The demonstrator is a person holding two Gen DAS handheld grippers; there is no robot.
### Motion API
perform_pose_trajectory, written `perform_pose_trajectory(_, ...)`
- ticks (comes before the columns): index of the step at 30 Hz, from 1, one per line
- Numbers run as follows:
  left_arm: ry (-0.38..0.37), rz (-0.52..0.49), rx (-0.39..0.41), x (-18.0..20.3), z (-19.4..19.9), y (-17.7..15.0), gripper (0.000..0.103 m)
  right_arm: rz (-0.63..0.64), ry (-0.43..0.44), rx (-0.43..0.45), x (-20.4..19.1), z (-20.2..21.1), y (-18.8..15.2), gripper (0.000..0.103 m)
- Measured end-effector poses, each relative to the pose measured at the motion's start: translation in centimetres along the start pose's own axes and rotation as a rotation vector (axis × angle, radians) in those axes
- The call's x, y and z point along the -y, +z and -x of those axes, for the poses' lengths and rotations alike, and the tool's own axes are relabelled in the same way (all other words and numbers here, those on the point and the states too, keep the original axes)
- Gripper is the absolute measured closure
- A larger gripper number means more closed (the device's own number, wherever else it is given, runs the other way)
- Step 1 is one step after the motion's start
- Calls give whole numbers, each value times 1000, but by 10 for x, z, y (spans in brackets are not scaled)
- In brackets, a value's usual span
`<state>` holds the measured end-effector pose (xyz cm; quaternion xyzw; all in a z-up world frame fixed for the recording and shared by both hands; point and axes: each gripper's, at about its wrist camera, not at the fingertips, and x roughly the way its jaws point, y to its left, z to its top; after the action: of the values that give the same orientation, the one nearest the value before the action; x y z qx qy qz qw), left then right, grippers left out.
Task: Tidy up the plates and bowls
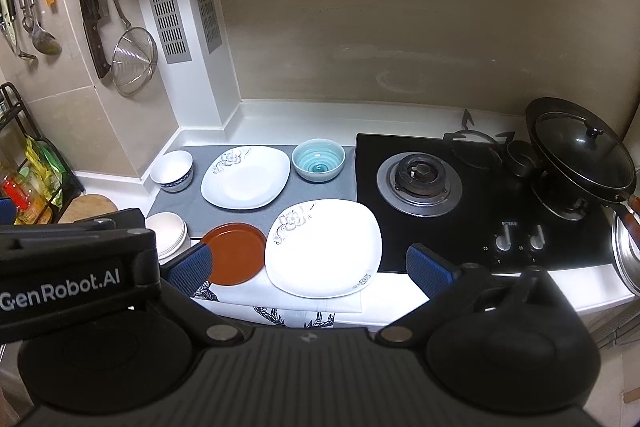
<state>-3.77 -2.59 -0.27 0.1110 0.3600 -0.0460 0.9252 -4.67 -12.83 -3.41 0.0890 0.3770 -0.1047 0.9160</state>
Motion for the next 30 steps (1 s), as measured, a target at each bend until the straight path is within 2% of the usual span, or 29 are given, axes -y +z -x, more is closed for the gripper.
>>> perform_pose_trajectory(30, 0, -10, -27, -5, -13, -2, 0, -10, 11, -30, -2, -13, -3, 0)
